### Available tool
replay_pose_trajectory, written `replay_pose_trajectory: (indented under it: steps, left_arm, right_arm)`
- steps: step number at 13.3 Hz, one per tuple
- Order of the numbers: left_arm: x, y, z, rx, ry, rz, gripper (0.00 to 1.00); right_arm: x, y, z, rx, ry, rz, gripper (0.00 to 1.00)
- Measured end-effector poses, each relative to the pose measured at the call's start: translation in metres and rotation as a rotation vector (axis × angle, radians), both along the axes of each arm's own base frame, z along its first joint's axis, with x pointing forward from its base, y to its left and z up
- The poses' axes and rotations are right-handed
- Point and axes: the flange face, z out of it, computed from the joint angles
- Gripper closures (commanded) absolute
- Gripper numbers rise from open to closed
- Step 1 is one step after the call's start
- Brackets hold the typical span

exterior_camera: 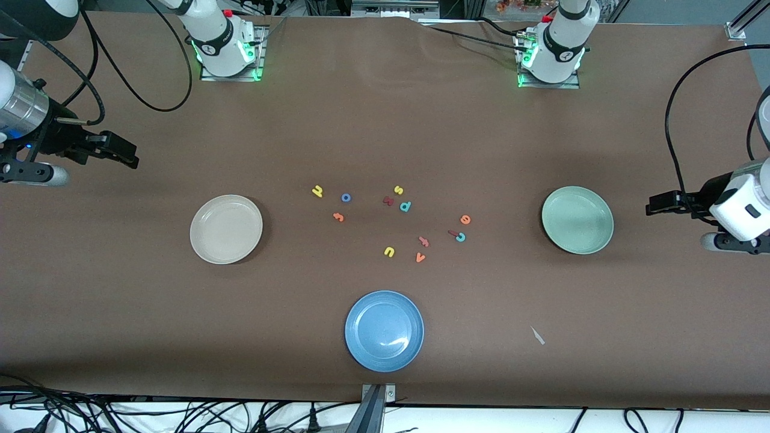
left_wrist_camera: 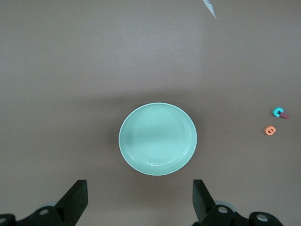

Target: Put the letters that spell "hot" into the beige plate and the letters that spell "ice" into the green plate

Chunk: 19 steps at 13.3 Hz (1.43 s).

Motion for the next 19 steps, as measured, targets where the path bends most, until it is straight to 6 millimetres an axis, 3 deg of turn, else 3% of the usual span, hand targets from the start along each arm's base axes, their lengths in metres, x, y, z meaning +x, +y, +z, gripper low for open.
replay_pose_trajectory:
  steps: [19]
  left_arm:
    - [-0.005,-0.026,0.017,0.009,-0.014,-0.033,0.04]
  right_arm:
    - [0.000,0.000,0.000,0.000,0.000,0.000,0.00]
